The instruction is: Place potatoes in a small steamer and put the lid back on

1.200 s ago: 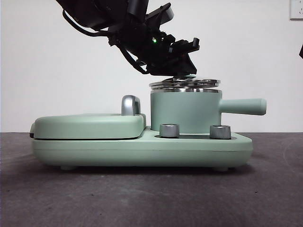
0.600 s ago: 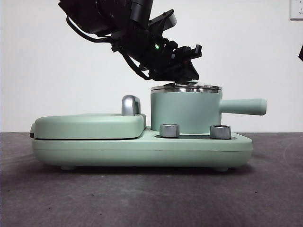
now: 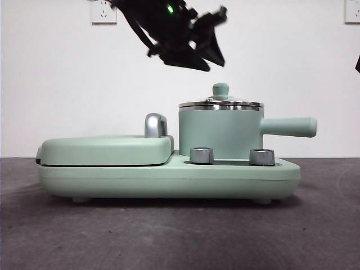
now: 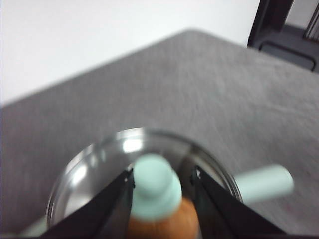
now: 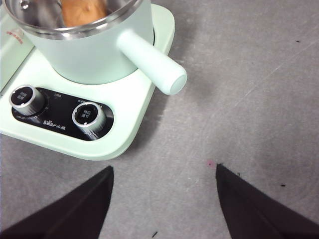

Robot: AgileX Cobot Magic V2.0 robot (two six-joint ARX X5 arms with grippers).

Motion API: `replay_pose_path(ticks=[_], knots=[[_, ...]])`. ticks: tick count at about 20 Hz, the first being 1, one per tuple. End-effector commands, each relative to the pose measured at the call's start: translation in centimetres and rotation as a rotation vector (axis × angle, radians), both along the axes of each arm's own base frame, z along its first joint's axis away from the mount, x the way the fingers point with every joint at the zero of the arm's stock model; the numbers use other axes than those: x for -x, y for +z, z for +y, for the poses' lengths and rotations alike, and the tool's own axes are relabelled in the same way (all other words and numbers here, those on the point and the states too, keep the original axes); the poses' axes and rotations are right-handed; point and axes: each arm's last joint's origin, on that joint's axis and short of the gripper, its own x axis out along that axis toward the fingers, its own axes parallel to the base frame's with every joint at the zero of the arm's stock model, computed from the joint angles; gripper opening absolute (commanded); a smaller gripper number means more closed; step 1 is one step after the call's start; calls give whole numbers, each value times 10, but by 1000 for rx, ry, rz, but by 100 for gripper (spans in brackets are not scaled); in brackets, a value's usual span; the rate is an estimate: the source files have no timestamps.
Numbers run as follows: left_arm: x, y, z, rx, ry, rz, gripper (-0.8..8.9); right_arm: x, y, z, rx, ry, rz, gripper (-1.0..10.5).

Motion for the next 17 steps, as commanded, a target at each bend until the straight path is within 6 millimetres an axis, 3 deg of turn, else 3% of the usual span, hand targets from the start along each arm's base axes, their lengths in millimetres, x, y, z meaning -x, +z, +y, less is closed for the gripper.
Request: replay_pose_path(ticks=[1,4,7,12,17], knots=[[11,13,14,-2,46,136,187,-1,1,1,-12,9,5,320],[32,20,33,-54,68,229,187,-1,1,2,-38,43,9,321],[59,10,60,-50,124,231,187,-1,1,4,-41,59,7,321],[126,-18,130,-12,295,250,187,0,2,9,-41,93,2,321],[189,-8,187,24,416,186,187,2,1,15,-41,129,7,321]])
